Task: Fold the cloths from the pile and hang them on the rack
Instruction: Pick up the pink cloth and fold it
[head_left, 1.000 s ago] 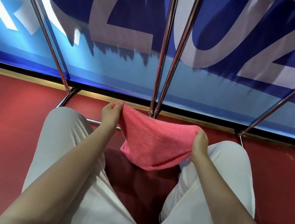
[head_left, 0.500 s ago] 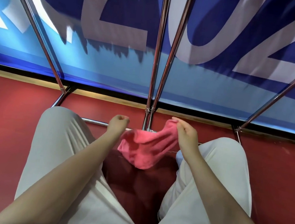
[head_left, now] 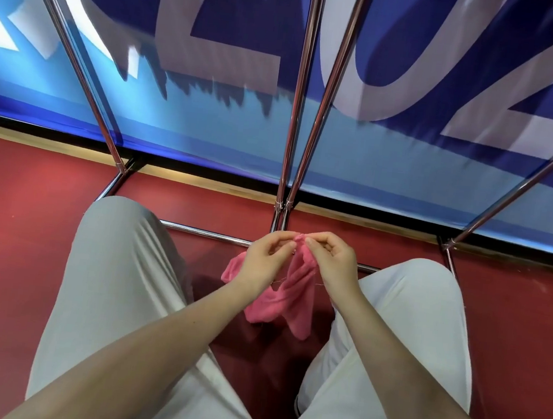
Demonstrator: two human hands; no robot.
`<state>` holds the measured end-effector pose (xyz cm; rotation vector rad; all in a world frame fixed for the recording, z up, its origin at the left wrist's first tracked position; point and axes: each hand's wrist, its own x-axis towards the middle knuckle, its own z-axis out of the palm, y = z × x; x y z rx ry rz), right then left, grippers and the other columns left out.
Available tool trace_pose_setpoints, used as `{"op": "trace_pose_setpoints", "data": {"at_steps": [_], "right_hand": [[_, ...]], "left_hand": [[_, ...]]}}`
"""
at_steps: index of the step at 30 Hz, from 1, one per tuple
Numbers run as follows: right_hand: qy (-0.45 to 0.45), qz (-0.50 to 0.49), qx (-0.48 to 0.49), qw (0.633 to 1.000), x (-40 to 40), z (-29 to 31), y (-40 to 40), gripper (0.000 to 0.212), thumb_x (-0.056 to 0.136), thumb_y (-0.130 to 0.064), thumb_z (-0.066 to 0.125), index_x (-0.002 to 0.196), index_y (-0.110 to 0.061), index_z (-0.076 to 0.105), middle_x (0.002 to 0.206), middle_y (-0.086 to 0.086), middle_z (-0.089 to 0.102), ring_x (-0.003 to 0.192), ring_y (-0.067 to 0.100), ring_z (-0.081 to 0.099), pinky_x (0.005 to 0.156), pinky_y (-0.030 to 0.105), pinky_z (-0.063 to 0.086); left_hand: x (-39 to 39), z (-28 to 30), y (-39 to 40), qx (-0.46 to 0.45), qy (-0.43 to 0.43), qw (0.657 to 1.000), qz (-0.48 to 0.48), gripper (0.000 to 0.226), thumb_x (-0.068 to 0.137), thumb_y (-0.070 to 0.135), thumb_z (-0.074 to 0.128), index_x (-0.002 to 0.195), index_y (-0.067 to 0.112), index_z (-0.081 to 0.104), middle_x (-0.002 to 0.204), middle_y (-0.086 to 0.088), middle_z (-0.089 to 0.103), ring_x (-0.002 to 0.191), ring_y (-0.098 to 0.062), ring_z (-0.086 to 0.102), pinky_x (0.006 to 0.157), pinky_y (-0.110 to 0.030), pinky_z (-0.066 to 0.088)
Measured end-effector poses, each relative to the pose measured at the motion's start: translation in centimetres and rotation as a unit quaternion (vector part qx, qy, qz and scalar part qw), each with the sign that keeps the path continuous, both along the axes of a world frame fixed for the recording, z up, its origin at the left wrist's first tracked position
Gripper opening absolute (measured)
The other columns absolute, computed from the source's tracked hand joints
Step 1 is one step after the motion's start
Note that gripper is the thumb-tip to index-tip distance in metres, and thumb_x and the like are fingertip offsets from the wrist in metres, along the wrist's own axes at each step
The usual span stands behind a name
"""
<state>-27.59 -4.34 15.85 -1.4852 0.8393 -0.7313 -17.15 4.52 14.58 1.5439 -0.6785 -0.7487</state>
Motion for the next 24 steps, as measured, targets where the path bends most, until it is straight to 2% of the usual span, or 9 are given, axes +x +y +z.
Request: {"op": "trace_pose_setpoints", "data": {"at_steps": [4,9,13,17,19,22,24], "right_hand": [[0.004,0.018,0.013,1.000,0.1,-0.2,0.3,0.009,0.089,-0.002,0.062,0.083,-0.008,0.067,0.082,0.002,0.071,0.079,0.008,0.067,0.075,0.023,0.052],[-0.002,0.012,0.041,0.999,0.3,-0.2,0.8,0.008,0.090,-0.006,0.063,0.083,-0.004,0.060,0.070,-0.001,0.066,0.062,0.003,0.061,0.059,0.015,0.048],[0.006,0.048,0.050,0.998,0.7,-0.4,0.7,0.005,0.091,-0.008,0.063,0.086,-0.009,0.064,0.075,-0.001,0.067,0.068,0.005,0.063,0.067,0.017,0.049],[0.046,0.088,0.017,0.995,0.7,-0.8,0.9,0.006,0.091,-0.009,0.062,0.086,-0.008,0.066,0.063,-0.010,0.064,0.059,-0.001,0.058,0.061,0.015,0.045],[0.065,0.101,-0.010,0.993,0.7,-0.8,0.9,0.013,0.092,-0.008,0.060,0.081,-0.013,0.065,0.058,-0.015,0.062,0.056,-0.004,0.054,0.058,0.012,0.042],[0.098,0.118,-0.058,0.986,0.8,-1.0,1.0,0.019,0.094,-0.009,0.056,0.080,-0.018,0.064,0.064,-0.012,0.060,0.059,-0.003,0.051,0.061,0.015,0.040],[0.113,0.122,-0.084,0.983,0.8,-1.0,1.2,0.019,0.096,-0.011,0.054,0.080,-0.018,0.062,0.067,-0.007,0.057,0.058,-0.003,0.049,0.059,0.015,0.040]], "left_hand": [[-0.2,-0.4,0.1,0.004,0.026,0.999,0.024,0.024,0.090,0.005,0.063,0.091,0.028,0.069,0.073,0.009,0.068,0.066,-0.012,0.060,0.057,-0.019,0.047],[-0.4,0.1,0.1,0.001,0.028,0.998,0.055,0.012,0.091,0.011,0.064,0.086,0.019,0.072,0.079,0.009,0.069,0.072,0.007,0.060,0.071,-0.011,0.045],[0.7,0.8,-0.1,-0.002,0.049,0.995,0.084,0.014,0.092,0.022,0.064,0.084,0.015,0.072,0.072,0.008,0.065,0.065,-0.004,0.056,0.064,-0.020,0.044],[2.9,2.3,0.0,-0.035,0.063,0.988,0.136,0.014,0.095,0.019,0.058,0.085,0.017,0.067,0.077,0.007,0.063,0.071,-0.002,0.055,0.070,-0.021,0.046],[4.3,2.7,0.1,-0.046,0.080,0.979,0.181,0.017,0.097,0.019,0.056,0.081,0.018,0.063,0.076,0.006,0.059,0.071,-0.007,0.052,0.072,-0.027,0.044],[5.8,3.2,0.2,-0.067,0.104,0.968,0.218,0.019,0.098,0.019,0.053,0.079,0.019,0.058,0.081,0.001,0.063,0.076,-0.013,0.056,0.079,-0.035,0.047],[6.2,3.9,0.3,-0.085,0.120,0.966,0.211,0.017,0.099,0.016,0.051,0.082,0.015,0.055,0.087,-0.002,0.070,0.077,-0.010,0.065,0.077,-0.028,0.052]]}}
